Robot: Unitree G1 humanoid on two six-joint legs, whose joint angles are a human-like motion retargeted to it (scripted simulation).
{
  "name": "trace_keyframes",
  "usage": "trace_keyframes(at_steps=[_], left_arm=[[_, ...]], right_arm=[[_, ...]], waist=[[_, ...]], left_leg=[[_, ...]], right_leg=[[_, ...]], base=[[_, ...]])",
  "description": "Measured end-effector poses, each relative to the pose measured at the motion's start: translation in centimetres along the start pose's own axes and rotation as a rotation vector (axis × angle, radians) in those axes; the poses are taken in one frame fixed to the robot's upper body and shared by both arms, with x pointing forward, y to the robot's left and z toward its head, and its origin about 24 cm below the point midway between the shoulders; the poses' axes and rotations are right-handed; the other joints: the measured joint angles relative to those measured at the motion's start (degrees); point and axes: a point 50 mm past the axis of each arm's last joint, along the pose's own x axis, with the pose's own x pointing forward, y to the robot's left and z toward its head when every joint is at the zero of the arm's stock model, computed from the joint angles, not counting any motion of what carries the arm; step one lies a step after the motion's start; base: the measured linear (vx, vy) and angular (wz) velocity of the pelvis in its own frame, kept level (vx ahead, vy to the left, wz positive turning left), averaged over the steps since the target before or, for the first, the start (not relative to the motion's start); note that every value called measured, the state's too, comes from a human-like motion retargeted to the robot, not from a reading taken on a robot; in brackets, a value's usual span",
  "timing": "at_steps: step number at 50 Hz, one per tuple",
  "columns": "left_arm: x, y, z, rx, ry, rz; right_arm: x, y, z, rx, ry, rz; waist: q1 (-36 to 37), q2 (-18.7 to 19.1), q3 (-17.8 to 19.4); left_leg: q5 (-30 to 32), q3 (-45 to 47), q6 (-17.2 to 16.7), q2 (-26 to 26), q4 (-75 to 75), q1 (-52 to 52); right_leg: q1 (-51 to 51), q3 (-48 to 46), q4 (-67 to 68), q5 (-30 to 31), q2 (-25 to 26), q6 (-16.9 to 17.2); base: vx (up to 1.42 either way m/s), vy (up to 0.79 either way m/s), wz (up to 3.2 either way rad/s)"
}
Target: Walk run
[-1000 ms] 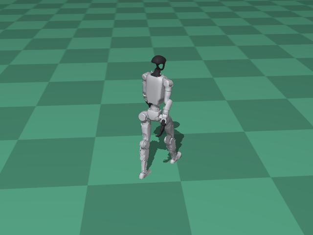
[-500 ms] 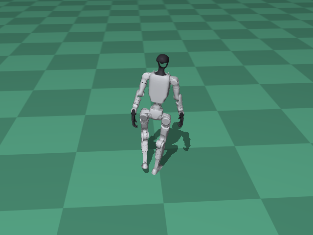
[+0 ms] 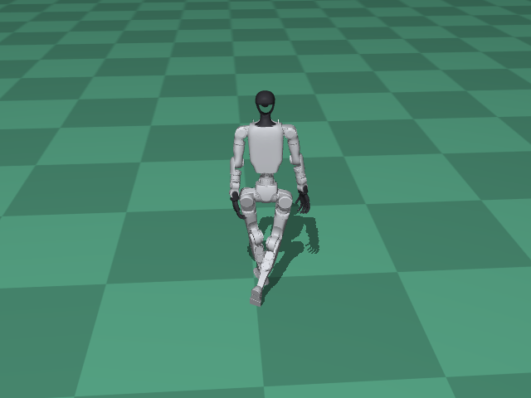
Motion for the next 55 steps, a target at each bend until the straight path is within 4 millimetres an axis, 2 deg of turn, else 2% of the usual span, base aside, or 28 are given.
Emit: trace_keyframes(at_steps=[2, 5, 8, 10, 12, 15, 18, 19, 21, 22, 23, 25, 27, 28, 30, 32, 33, 35, 36, 37, 40, 43, 45, 47, 50, 53, 55], left_arm=[[0.0, 0.0, 3.6, 0.012, -0.114, 0.039], [-0.5, -0.7, 9.4, 0.066, -0.296, 0.061], [-1.9, -2.3, 15.3, 0.175, -0.486, 0.032], [-3.4, -3.4, 18.9, 0.256, -0.608, 0.001], [-4.9, -4.4, 21.9, 0.329, -0.714, -0.022], [-7.0, -5.6, 25.0, 0.412, -0.840, -0.038], [-8.0, -6.3, 26.3, 0.443, -0.908, -0.033], [-8.0, -6.3, 26.2, 0.442, -0.914, -0.030], [-7.5, -6.2, 25.6, 0.429, -0.899, -0.025], [-7.1, -6.0, 25.1, 0.420, -0.876, -0.025], [-6.5, -5.8, 24.3, 0.412, -0.839, -0.028], [-5.0, -5.2, 22.1, 0.395, -0.738, -0.046], [-3.4, -4.2, 19.1, 0.386, -0.601, -0.052], [-2.7, -3.5, 17.3, 0.383, -0.529, -0.045], [-1.4, -2.2, 13.5, 0.375, -0.391, 0.004], [-0.4, -1.6, 9.6, 0.355, -0.275, 0.078], [0.0, -1.3, 7.7, 0.337, -0.222, 0.109], [0.2, -0.8, 4.5, 0.323, -0.128, 0.127], [0.2, -0.5, 3.3, 0.334, -0.080, 0.109], [0.2, -0.3, 2.1, 0.347, -0.032, 0.091], [0.0, 0.2, -1.2, 0.397, 0.102, 0.045], [-0.3, 0.8, -3.0, 0.391, 0.147, 0.032], [-0.5, 1.3, -3.9, 0.347, 0.160, 0.044], [-0.6, 1.4, -4.8, 0.282, 0.164, 0.055], [-0.7, 1.1, -5.8, 0.167, 0.168, 0.056], [-0.7, 0.5, -6.6, 0.067, 0.180, 0.034], [-0.7, 0.1, -7.1, 0.032, 0.189, 0.016]], right_arm=[[-0.2, 1.3, -2.0, -0.001, 0.074, 0.039], [-0.9, 3.8, -4.9, 0.068, 0.178, 0.097], [-1.9, 6.6, -7.2, 0.209, 0.246, 0.165], [-2.5, 8.4, -8.2, 0.300, 0.291, 0.225], [-3.2, 10.0, -9.0, 0.366, 0.331, 0.278], [-3.8, 11.7, -9.6, 0.413, 0.367, 0.327], [-4.1, 12.1, -9.9, 0.380, 0.380, 0.342], [-4.1, 12.1, -10.0, 0.359, 0.379, 0.341], [-4.0, 11.7, -10.1, 0.313, 0.373, 0.333], [-3.9, 11.5, -10.1, 0.291, 0.369, 0.328], [-3.8, 11.2, -10.0, 0.274, 0.367, 0.323], [-3.6, 10.5, -9.9, 0.255, 0.372, 0.312], [-3.5, 10.1, -9.8, 0.266, 0.373, 0.302], [-3.4, 9.9, -9.7, 0.279, 0.368, 0.296], [-3.1, 9.2, -9.2, 0.312, 0.353, 0.283], [-2.4, 7.7, -8.3, 0.352, 0.322, 0.256], [-2.1, 6.8, -7.6, 0.364, 0.300, 0.236], [-1.3, 4.9, -6.0, 0.390, 0.234, 0.173], [-0.9, 3.9, -5.0, 0.405, 0.191, 0.137], [-0.6, 2.8, -4.0, 0.420, 0.150, 0.103], [0.0, -0.1, -1.3, 0.456, 0.041, 0.028], [0.1, -3.2, 1.5, 0.450, -0.081, -0.032], [-0.1, -5.1, 3.3, 0.423, -0.165, -0.074], [-0.5, -7.0, 4.6, 0.385, -0.236, -0.121], [-1.2, -9.7, 6.2, 0.323, -0.314, -0.198], [-1.8, -11.3, 7.2, 0.283, -0.354, -0.272], [-1.9, -11.6, 7.5, 0.267, -0.366, -0.296]], waist=[[0.7, 2.7, -0.7], [-0.5, 5.1, -0.7], [-3.7, 6.7, -0.3], [-5.3, 6.6, 0.2], [-6.4, 5.9, 0.8], [-8.2, 4.4, 2.0], [-10.3, 3.4, 3.0], [-11.0, 3.3, 3.3], [-11.4, 3.1, 3.5], [-11.3, 3.1, 3.5], [-11.4, 3.4, 3.3], [-11.8, 3.8, 2.3], [-13.7, 4.1, 1.3], [-15.4, 4.8, 1.0], [-15.0, 6.3, -0.1], [-15.9, 7.0, 0.2], [-16.0, 6.7, 0.1], [-16.1, 5.6, -0.3], [-16.9, 5.4, -0.5], [-17.5, 5.3, -0.6], [-16.2, 5.0, -1.0], [-11.1, 3.7, -0.6], [-9.0, 3.5, 0.0], [-7.4, 3.5, 0.4], [-5.1, 4.0, 1.4], [-3.0, 3.6, 2.3], [-2.6, 2.3, 2.2]], left_leg=[[-1.1, -1.9, -0.3, 2.3, -0.1, 1.3], [-2.5, -6.5, -0.1, 2.2, 0.0, 4.0], [-3.3, -13.2, 0.0, 1.4, 0.1, 6.6], [-3.9, -16.7, 0.0, 0.4, 0.4, 8.2], [-4.7, -19.6, 0.0, -1.0, 0.8, 10.1], [-5.7, -23.7, 0.0, -3.7, 0.7, 13.8], [-6.4, -27.5, 0.0, -5.9, 0.3, 18.0], [-6.6, -28.4, 0.0, -6.3, 0.2, 19.3], [-6.9, -28.2, -0.3, -6.8, 0.0, 21.8], [-6.9, -27.5, -0.6, -6.7, -0.1, 22.8], [-6.5, -27.2, -1.2, -6.4, 0.0, 23.5], [-5.1, -26.6, -2.9, -6.0, 0.7, 24.3], [-2.1, -27.4, -5.4, -5.5, 2.8, 25.3], [0.4, -28.7, -7.0, -4.9, 4.5, 25.4], [8.5, -27.1, -10.8, -3.0, 8.4, 24.5], [19.0, -26.3, -16.2, -1.9, 15.9, 22.1], [23.0, -24.5, -18.7, -1.7, 20.6, 20.4], [29.1, -18.4, -20.9, -1.0, 30.8, 15.9], [30.3, -16.5, -19.7, 0.4, 35.0, 13.5], [29.7, -14.8, -18.3, 1.9, 39.0, 10.9], [18.2, -9.7, -13.8, 6.7, 47.0, 3.3], [10.9, -11.7, -15.6, 3.7, 46.2, -4.6], [7.5, -12.5, -16.5, 3.3, 40.6, -8.1], [5.7, -9.0, -15.3, 6.1, 32.9, -10.5], [7.0, -3.7, -14.1, 9.7, 18.8, -12.7], [7.1, -8.0, -14.3, 7.0, 5.2, -13.7], [6.3, -10.6, -12.6, 5.3, -1.3, -13.1]], right_leg=[[-3.6, 1.8, 3.5, -3.3, 2.0, -1.9], [-8.6, 3.2, 8.4, -11.9, 0.5, -4.6], [-12.7, 2.8, 6.2, -20.5, -2.6, -7.3], [-14.6, 4.1, 1.1, -23.0, -4.5, -6.8], [-16.2, 6.5, -5.8, -22.4, -6.2, -5.5], [-18.6, 12.2, -15.5, -23.1, -8.3, -3.2], [-21.1, 13.0, -24.3, -23.9, -11.9, -0.9], [-21.8, 13.5, -27.1, -24.4, -12.6, 1.4], [-23.0, 11.7, -31.7, -26.3, -14.1, 7.7], [-23.4, 9.1, -32.9, -27.0, -14.8, 9.5], [-23.4, 6.4, -33.1, -26.7, -14.9, 8.8], [-23.6, 8.4, -30.8, -25.0, -13.4, 2.7], [-22.0, 2.5, -29.4, -21.4, -14.4, 2.1], [-21.2, 6.4, -29.2, -19.8, -13.3, 1.5], [-20.8, 15.4, -26.7, -22.5, -9.8, -1.8], [-18.9, 14.3, -25.2, -25.3, -9.4, -5.6], [-17.3, 11.3, -25.0, -26.5, -10.8, -6.8], [-14.3, 5.3, -25.6, -28.2, -13.0, -8.7], [-13.4, 8.9, -25.5, -29.7, -11.7, -9.6], [-12.4, 10.9, -25.4, -30.9, -10.9, -10.3], [-8.6, 5.9, -27.1, -32.3, -11.1, -10.8], [-6.2, 7.7, -28.5, -33.2, -8.8, -11.9], [-4.3, 6.9, -29.4, -34.0, -7.3, -12.4], [-2.4, 6.4, -30.2, -35.1, -5.7, -12.9], [0.4, 7.2, -30.8, -36.9, -2.6, -13.7], [4.1, 6.0, -31.6, -37.9, -1.2, -14.0], [6.1, 5.4, -31.5, -38.0, -2.0, -14.1]], base=[[0.62, 0.03, 0.56], [0.72, 0.02, 1.24], [0.71, -0.06, 1.87], [0.75, -0.18, 1.69], [0.49, -0.16, 1.43], [0.65, -0.19, 1.32], [0.73, -0.17, 1.11], [0.87, -0.21, 0.96], [0.75, -0.18, 0.40], [0.52, -0.12, 0.07], [0.69, -0.21, 0.24], [0.99, -0.36, 0.47], [0.92, -0.31, 1.12], [0.81, -0.28, 1.23], [0.81, -0.30, 0.63], [0.73, -0.19, 0.57], [0.86, -0.24, 0.44], [0.95, -0.30, 0.50], [0.70, -0.22, 0.93], [0.49, -0.16, 1.14], [0.70, -0.26, 0.45], [0.60, -0.21, -0.44], [0.76, -0.18, -0.15], [0.58, -0.15, 0.00], [0.70, -0.13, -0.10], [0.57, -0.10, -0.31], [0.83, -0.05, -0.25]])
